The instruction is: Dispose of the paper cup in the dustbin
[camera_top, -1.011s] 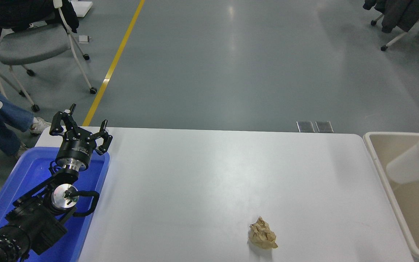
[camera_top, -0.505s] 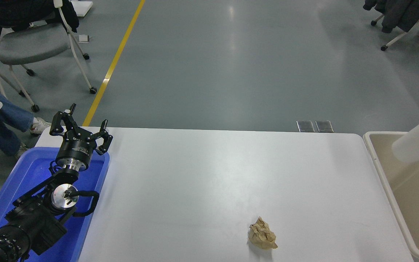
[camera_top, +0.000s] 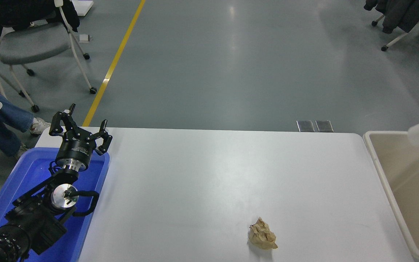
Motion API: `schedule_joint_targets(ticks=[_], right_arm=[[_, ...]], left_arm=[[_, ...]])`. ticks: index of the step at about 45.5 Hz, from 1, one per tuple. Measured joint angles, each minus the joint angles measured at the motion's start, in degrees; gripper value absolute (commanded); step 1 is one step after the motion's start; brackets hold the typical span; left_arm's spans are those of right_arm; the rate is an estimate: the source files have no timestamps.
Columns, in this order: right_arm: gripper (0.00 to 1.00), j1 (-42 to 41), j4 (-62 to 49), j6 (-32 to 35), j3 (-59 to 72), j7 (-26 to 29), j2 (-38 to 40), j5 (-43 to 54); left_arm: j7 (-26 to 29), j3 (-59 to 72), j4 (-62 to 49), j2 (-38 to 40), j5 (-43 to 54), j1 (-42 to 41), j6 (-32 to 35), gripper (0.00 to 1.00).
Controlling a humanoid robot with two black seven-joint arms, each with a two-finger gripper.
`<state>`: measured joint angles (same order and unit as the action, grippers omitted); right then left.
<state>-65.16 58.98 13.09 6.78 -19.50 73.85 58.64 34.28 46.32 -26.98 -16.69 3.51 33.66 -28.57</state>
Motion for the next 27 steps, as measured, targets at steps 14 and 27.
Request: schedule_joint_targets(ticks=[14, 27], right_arm=[[0.00, 10.3, -14.6, -7.2, -0.5, -0.1, -9.8, -16.3], [0.00, 19.7, -32.1, -10.3, -0.6, 0.2, -21.5, -31.3]], left_arm=[[0.0, 0.0, 0.0, 0.0, 0.0, 0.0, 0.0, 1.00], [0.0, 0.0, 0.0, 0.0, 0.0, 0.0, 0.0, 1.00]])
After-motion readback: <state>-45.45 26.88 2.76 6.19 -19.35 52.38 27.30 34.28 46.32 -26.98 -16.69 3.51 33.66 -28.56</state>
